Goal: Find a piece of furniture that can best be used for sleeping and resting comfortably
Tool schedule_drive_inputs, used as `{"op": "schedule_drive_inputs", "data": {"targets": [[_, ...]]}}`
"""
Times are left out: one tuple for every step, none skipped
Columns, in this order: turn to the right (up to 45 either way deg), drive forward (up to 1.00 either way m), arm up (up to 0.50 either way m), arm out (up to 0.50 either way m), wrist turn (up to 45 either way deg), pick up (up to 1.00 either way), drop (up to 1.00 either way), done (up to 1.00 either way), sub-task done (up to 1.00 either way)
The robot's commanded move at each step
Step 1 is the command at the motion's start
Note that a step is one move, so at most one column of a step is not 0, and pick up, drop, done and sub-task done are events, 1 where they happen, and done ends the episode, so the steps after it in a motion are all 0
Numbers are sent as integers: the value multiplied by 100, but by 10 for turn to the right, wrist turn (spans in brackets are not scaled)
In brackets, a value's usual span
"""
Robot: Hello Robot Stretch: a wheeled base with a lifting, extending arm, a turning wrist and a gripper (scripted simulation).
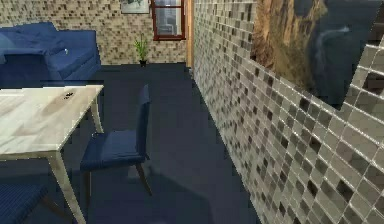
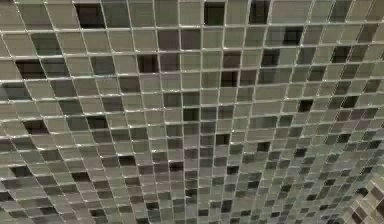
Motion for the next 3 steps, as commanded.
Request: {"op": "schedule_drive_inputs", "data": {"targets": [[0, 100, 0, 0, 0, 0, 0, 0, 0], [-30, 0, 0, 0, 0, 0, 0, 0, 0], [0, 20, 0, 0, 0, 0, 0, 0, 0]]}}
